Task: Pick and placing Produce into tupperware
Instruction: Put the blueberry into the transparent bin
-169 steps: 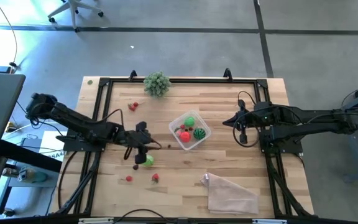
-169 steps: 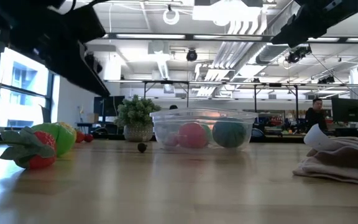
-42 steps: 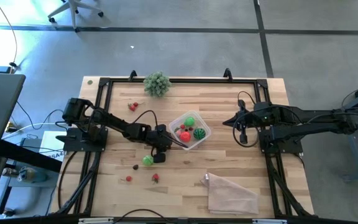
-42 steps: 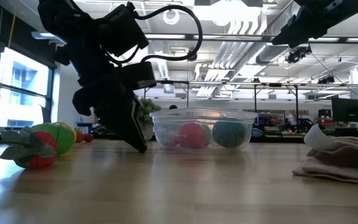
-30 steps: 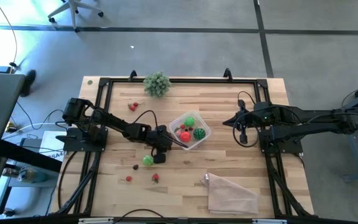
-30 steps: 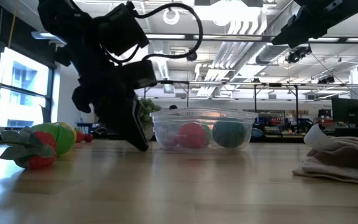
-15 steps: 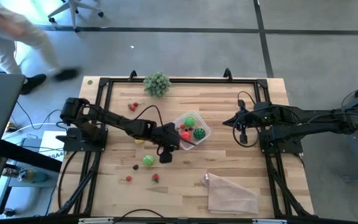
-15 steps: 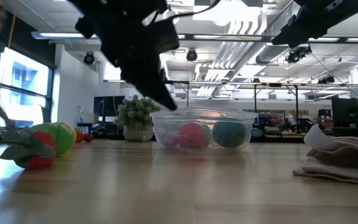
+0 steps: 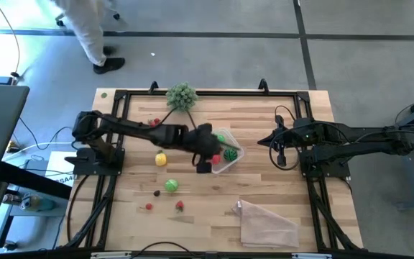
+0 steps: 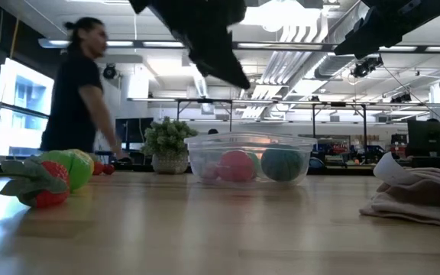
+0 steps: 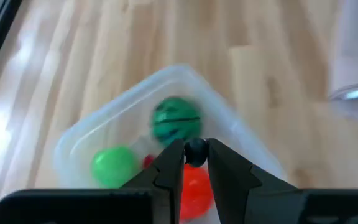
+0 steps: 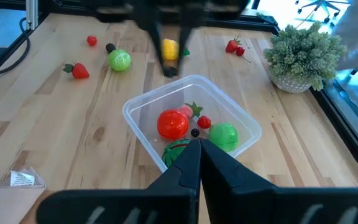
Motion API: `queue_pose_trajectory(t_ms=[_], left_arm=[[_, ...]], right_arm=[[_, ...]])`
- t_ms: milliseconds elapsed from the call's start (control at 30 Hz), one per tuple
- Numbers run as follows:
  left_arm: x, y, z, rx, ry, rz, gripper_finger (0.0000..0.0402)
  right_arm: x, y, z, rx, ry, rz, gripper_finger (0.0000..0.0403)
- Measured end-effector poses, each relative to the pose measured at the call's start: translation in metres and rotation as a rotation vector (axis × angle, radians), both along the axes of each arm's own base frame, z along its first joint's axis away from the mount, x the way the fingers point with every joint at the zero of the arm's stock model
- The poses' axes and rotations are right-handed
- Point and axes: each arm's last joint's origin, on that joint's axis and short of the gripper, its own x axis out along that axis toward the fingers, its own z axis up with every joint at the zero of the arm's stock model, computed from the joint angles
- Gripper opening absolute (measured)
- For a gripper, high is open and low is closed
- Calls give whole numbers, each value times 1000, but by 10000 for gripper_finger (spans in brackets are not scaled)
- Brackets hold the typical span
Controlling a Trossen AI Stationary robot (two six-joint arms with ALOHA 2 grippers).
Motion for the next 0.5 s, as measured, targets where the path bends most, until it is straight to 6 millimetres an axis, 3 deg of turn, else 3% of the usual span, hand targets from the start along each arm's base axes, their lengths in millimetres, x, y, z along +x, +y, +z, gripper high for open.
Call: queue_pose_trajectory(t_ms=[267,500], left_arm=[[-6,47,-41,-106,193,109,60],[-2,58,-70,-168,259,109,60]], right_arm=[[0,0,0,0,3,-1,0],[0,0,0,0,3,-1,0]])
